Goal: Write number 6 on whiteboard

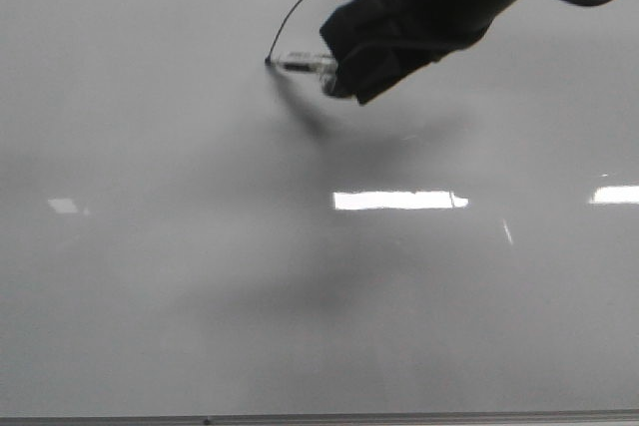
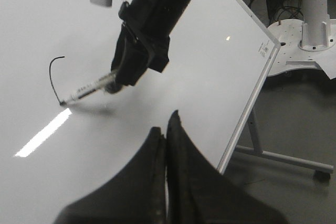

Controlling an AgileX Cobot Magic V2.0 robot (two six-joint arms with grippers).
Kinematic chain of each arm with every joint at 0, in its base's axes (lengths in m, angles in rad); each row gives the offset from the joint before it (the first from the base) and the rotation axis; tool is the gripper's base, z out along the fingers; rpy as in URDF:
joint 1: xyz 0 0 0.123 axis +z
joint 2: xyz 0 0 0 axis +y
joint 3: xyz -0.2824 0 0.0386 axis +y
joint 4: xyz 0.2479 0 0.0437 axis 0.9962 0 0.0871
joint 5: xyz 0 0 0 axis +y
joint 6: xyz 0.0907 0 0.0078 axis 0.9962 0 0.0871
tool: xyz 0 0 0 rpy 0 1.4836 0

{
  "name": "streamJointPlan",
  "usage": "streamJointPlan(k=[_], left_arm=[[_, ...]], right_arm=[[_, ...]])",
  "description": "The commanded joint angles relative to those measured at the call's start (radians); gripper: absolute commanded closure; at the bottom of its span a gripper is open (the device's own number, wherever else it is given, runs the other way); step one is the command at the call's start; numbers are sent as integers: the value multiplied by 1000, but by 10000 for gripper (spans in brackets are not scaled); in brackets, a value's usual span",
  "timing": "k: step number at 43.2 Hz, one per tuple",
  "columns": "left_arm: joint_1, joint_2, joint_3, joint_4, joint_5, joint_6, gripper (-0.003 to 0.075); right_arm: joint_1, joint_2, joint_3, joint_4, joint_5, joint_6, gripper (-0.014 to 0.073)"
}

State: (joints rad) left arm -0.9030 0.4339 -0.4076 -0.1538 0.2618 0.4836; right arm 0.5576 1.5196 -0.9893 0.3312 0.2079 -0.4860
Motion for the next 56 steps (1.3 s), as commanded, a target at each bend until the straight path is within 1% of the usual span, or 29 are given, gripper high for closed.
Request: streamJointPlan(k=[1, 7, 14, 17, 24, 27, 30, 34, 36, 40, 42, 45, 47, 49, 52, 55, 56], left_arm=[[2, 5, -27, -13, -88, -9, 741], [2, 5, -27, -13, -88, -9, 741], [2, 5, -27, -13, -88, -9, 741], [2, 5, -27, -13, -88, -9, 741], [2, 5, -27, -13, -88, -9, 741], [2, 5, -27, -13, -88, -9, 741], [2, 5, -27, -13, -88, -9, 741], [2, 5, -27, -16, -88, -9, 741], [2, 5, -27, -16, -88, -9, 741], [2, 19, -32, 3, -72, -9, 740], [2, 43, -49, 50, -24, -9, 739], [2, 103, -90, 111, 52, -7, 735], [0, 153, -123, 135, 89, 6, 716], [-6, 208, -163, 154, 116, 30, 673], [-18, 301, -215, 169, 151, 83, 559], [-35, 396, -272, 183, 171, 107, 407], [-38, 419, -291, 191, 171, 107, 367]], right_arm=[[0, -19, -26, 10, -3, -7, 662], [-28, -44, 0, 10, 12, -7, 653], [-82, -104, 24, 10, -35, -7, 653], [-82, -108, 18, 10, -70, -7, 653], [-27, -31, -49, 10, -55, -7, 653], [7, 7, -80, -5, -6, -14, 653], [39, -1, -80, -21, 24, -14, 653], [75, -85, -36, -29, 21, -15, 653], [87, -140, -12, -56, 50, -26, 653], [102, -213, 19, -135, 173, -54, 653], [112, -242, 21, -183, 255, -70, 653], [128, -273, 21, -235, 326, -101, 653], [144, -293, 21, -256, 354, -119, 653], [168, -314, 21, -263, 371, -143, 653], [203, -348, 20, -263, 386, -162, 653], [245, -377, 20, -263, 387, -163, 653], [255, -385, 20, -263, 387, -163, 653]])
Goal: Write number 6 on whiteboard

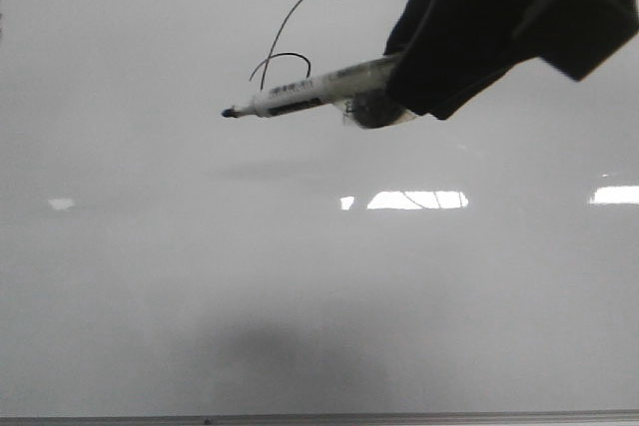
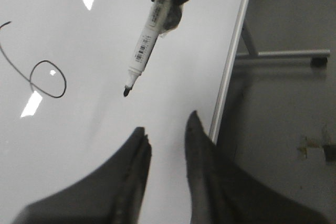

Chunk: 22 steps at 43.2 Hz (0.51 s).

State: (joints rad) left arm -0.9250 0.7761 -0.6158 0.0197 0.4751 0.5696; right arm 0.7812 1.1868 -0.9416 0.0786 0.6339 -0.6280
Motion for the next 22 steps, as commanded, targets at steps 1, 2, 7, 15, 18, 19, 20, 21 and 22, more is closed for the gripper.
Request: streamJointPlan(k=[1, 2, 7, 15, 18, 19, 20, 21, 22], left_arm=[[-24, 109, -97, 20, -42, 20, 321], [-31, 132, -116, 27, -42, 20, 283], [-74, 234, -187, 70, -45, 20, 244], [-132, 342, -257, 116, -46, 20, 302], [-137, 363, -264, 116, -46, 20, 317], [-137, 367, -265, 116, -46, 20, 321], [-137, 370, -265, 116, -46, 20, 328], [-137, 371, -265, 116, -46, 20, 337], [-137, 374, -266, 116, -46, 20, 346]], right_arm=[[45, -60, -28, -10, -37, -21, 653], [54, -66, -28, -10, -38, -21, 653], [91, -88, -28, -10, -26, -21, 653], [121, -96, -28, -10, -17, -21, 653], [126, -96, -28, -10, -17, -21, 653], [126, -96, -28, -10, -17, -21, 653], [126, -96, -28, -10, -16, -21, 653], [126, -96, -28, -10, -16, -21, 653], [126, -96, -28, -10, -15, -21, 653]])
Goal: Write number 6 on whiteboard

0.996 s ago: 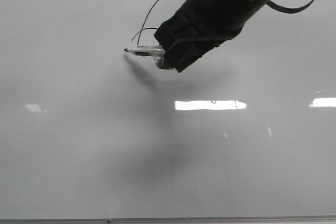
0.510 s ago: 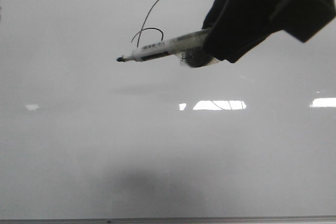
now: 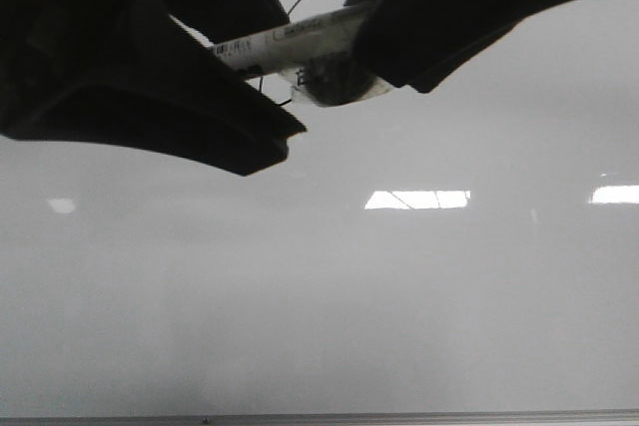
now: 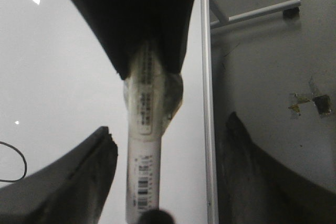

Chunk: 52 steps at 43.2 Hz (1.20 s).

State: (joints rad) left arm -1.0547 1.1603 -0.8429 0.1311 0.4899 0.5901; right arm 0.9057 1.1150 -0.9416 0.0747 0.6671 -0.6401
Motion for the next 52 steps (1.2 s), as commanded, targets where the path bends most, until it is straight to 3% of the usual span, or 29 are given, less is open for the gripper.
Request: streamJointPlan(k=[1, 18, 23, 28, 32, 38, 43, 52], left_arm=[[-7, -10, -41, 4, -61, 0, 360], [-12, -10, -43, 4, -69, 0, 694], [-12, -10, -43, 4, -69, 0, 741], [-12, -10, -43, 4, -69, 0, 741], [-10, -10, -43, 4, -62, -2, 741], [40, -24, -41, -1, -60, -66, 741], [137, -63, -5, -2, -76, -126, 741], [434, -196, 117, -7, -91, -323, 741]], right_arm=[[2, -24, -28, -6, -48, -9, 653], [1, -19, -28, -6, -12, -9, 636], [1, -19, -28, -6, -19, -9, 496], [-2, -21, -28, -19, -22, -6, 267], [-29, -28, -28, -56, -16, 76, 152], [-124, -83, -10, -156, 15, 246, 219], [-213, -206, 67, -175, -30, 336, 360], [-391, -468, 255, -181, -102, 577, 564]])
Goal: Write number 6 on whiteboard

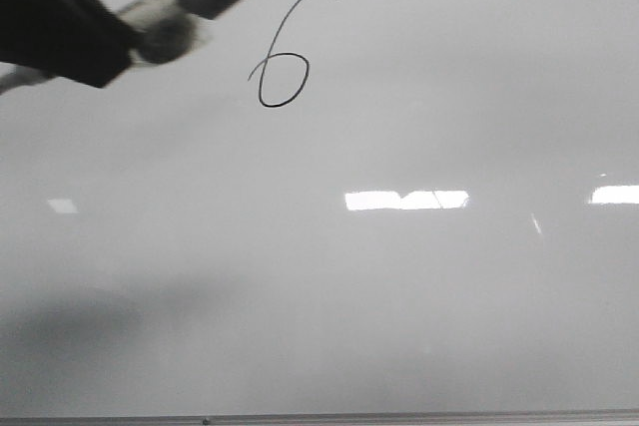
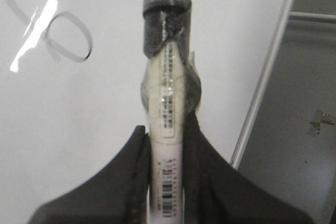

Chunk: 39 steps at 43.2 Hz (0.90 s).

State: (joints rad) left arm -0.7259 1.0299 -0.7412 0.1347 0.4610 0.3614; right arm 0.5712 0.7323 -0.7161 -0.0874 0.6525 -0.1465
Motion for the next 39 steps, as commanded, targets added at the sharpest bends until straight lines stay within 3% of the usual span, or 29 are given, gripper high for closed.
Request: streamJointPlan(k=[1, 6, 15, 22, 27, 39], left_arm=[[137, -85, 31, -11, -62, -117, 741], [319, -165, 95, -11, -62, -242, 741], [638, -233, 182, -13, -113, -306, 741], [820, -178, 211, -48, -212, -306, 741], [879, -91, 211, -135, -323, -306, 741], [824, 189, 211, -143, -659, -306, 740]], right_arm=[[-73, -99, 47, -19, -91, 100, 580], [-148, -203, 133, -19, -105, 158, 666], [-189, -291, 232, -18, -148, 166, 657], [-189, -291, 248, -17, -166, 166, 657], [-189, -291, 248, -17, -178, 166, 657], [-189, -291, 248, -9, -179, 166, 657]])
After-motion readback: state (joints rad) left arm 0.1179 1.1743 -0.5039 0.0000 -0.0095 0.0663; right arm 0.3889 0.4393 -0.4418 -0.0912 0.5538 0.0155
